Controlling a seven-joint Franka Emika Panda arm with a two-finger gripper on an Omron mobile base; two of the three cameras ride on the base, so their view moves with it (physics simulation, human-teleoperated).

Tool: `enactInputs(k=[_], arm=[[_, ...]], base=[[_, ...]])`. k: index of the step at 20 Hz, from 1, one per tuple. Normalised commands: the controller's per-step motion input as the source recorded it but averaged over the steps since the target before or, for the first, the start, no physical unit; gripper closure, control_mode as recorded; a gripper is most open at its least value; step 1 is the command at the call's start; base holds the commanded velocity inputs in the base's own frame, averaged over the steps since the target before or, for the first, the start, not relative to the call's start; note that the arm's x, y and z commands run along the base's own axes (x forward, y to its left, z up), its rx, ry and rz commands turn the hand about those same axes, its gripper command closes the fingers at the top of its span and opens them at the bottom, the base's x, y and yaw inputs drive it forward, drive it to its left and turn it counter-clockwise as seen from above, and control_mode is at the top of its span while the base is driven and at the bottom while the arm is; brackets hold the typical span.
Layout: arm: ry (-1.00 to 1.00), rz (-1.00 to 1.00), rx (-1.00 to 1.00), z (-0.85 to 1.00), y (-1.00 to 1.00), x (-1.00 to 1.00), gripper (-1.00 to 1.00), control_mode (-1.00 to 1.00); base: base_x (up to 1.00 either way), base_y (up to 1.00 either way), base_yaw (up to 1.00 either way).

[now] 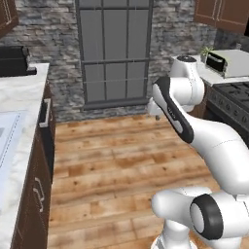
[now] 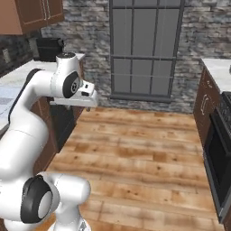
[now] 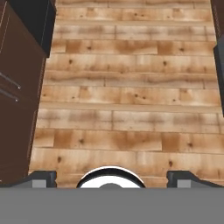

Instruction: Navigate to the microwave.

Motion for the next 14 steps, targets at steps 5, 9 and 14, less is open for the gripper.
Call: enactInputs(k=[5, 9, 14], arm=[[0.00, 0.00, 0.00, 0.00, 0.00, 0.00, -1.00, 1.00], [0.00, 0.00, 0.00, 0.00, 0.00, 0.00, -1.00, 1.00], [0.00, 0.00, 0.00, 0.00, 0.00, 0.00, -1.00, 1.00]], base=[[1.00, -0.21, -0.08], [1.00, -0.21, -0.08], [1.00, -0.16, -0.08]])
